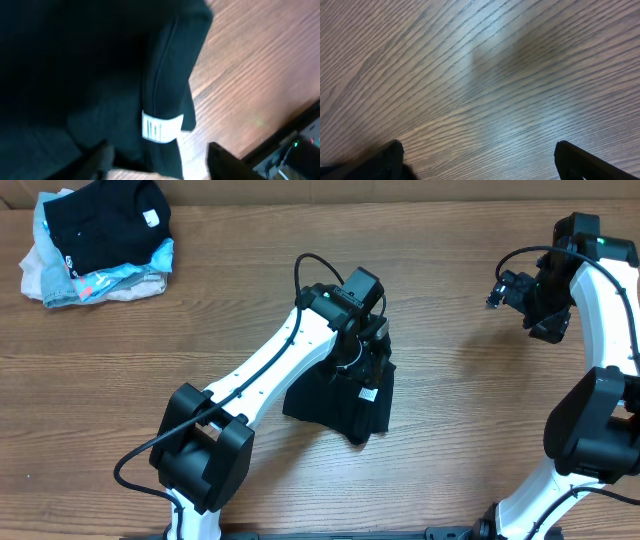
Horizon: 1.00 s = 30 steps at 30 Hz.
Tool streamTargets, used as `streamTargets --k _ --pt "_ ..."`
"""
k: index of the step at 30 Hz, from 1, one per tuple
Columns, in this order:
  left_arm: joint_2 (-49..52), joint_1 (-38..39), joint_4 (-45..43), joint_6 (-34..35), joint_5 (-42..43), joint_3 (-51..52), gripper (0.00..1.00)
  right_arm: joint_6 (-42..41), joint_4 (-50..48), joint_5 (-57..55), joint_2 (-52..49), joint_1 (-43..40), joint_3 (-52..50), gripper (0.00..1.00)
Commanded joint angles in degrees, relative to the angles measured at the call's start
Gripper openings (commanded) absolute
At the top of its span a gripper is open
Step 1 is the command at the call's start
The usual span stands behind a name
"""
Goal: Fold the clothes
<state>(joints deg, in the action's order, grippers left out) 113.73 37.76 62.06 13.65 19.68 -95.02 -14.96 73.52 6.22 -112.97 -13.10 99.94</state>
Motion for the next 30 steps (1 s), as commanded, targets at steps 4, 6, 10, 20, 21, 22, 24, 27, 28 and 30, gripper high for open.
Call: streamTargets --k 4,6,10,20,21,22,24,27,28,30 --pt "-0.6 2.5 -7.6 3.1 0.7 6.2 0.68 -0.1 -0.2 0.5 1.3 -0.1 1.4 1.00" --pt "-0.6 3.1 -11.0 3.1 2.3 8.4 0.67 -0.1 -0.2 0.5 1.3 -0.1 1.4 1.00" --pt "-0.6 3.8 -15.7 4.3 2.7 11.4 0.51 -0.1 -0.2 0.5 1.3 -0.1 1.4 1.00" --pt "-0.6 4.0 -21.9 4.2 3.8 12.9 0.04 -0.1 -0.2 0.5 1.3 -0.1 1.4 1.00" --pt "-0.6 4.0 -21.7 4.2 5.3 12.3 0.04 -0.1 -0.2 0.5 1.3 -0.1 1.4 1.00" --pt "-0.6 4.0 -21.6 4.2 6.6 11.7 0.04 -0.1 -0.2 0.5 1.3 -0.1 1.4 1.00" --pt "-0.6 4.3 -21.6 4.2 8.8 10.4 0.13 -0.1 -0.2 0.5 1.3 -0.1 1.4 1.00" --pt "-0.6 5.3 -22.9 4.2 8.4 9.9 0.82 -0.1 -0.2 0.5 1.3 -0.1 1.4 1.00" --pt "-0.6 5.6 -23.4 3.8 8.0 10.0 0.86 -0.1 -0.2 0.5 1.3 -0.1 1.4 1.00" --pt "-0.5 6.3 -24.6 2.3 7.5 10.4 0.87 -0.1 -0.2 0.5 1.3 -0.1 1.4 1.00"
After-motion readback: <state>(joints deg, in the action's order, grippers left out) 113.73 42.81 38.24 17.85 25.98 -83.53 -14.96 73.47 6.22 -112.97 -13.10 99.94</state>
